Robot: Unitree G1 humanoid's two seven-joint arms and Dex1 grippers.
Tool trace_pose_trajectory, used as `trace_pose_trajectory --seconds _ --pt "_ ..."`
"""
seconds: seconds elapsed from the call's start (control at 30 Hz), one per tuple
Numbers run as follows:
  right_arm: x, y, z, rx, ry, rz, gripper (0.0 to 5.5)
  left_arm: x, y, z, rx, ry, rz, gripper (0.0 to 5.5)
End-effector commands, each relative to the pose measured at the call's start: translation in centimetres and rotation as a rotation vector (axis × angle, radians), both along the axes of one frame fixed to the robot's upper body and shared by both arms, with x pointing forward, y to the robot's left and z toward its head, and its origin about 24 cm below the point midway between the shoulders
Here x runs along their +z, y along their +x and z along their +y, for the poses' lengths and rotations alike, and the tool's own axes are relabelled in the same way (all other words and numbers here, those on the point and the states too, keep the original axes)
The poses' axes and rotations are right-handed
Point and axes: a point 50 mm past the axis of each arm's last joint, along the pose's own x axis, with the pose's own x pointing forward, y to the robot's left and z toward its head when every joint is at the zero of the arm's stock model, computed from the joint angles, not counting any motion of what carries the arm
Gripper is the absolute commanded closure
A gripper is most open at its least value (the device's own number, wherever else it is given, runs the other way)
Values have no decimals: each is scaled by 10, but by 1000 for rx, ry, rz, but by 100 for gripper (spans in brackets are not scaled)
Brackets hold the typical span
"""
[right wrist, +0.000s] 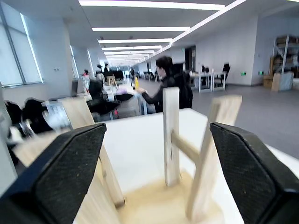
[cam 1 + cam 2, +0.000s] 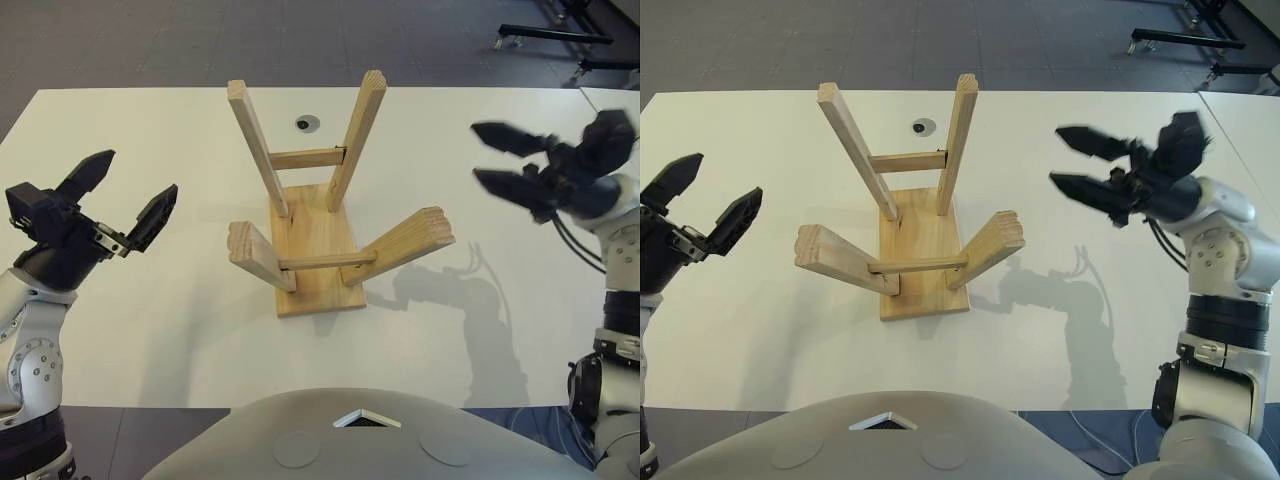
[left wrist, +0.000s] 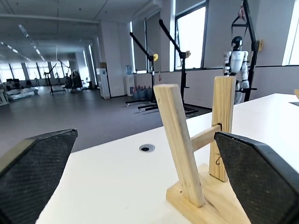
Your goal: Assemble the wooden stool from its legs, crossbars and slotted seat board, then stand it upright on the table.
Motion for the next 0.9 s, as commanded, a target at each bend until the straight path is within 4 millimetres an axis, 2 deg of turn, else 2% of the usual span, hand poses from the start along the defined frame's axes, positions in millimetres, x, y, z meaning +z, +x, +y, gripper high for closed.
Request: trace_pose_trajectory --seconds 0.03,0.13,0.2,0.3,0.4,0.47,0.53,0.6,0.67,0.73,0.9 --pt "41 -5 20 114 150 -117 139 35 9 -17 -61 -27 -156 10" --pt "45 -10 49 208 169 -138 139 52 14 -49 -200 -95 -207 10" --pt "47 -12 59 232 185 -156 139 61 15 -63 -283 -137 -214 10" --pt "60 -20 64 270 208 -193 139 74 4 -75 -403 -182 -202 10" --pt "66 -28 69 303 212 -198 139 78 -3 -76 -443 -211 -172 10" --pt "40 -31 81 350 166 -77 139 49 -2 -85 -489 -249 -10 10" --pt "4 -34 95 378 47 38 139 10 1 -97 -489 -245 160 10" --pt "-28 -33 105 380 -83 92 139 -23 6 -104 -457 -260 276 10" --pt "-49 -33 110 394 -163 107 139 -50 12 -105 -410 -273 355 10" --pt "-53 -31 110 399 -166 96 139 -67 14 -102 -377 -266 396 10" --pt "-32 -25 104 363 -72 28 139 -57 15 -92 -349 -273 321 10"
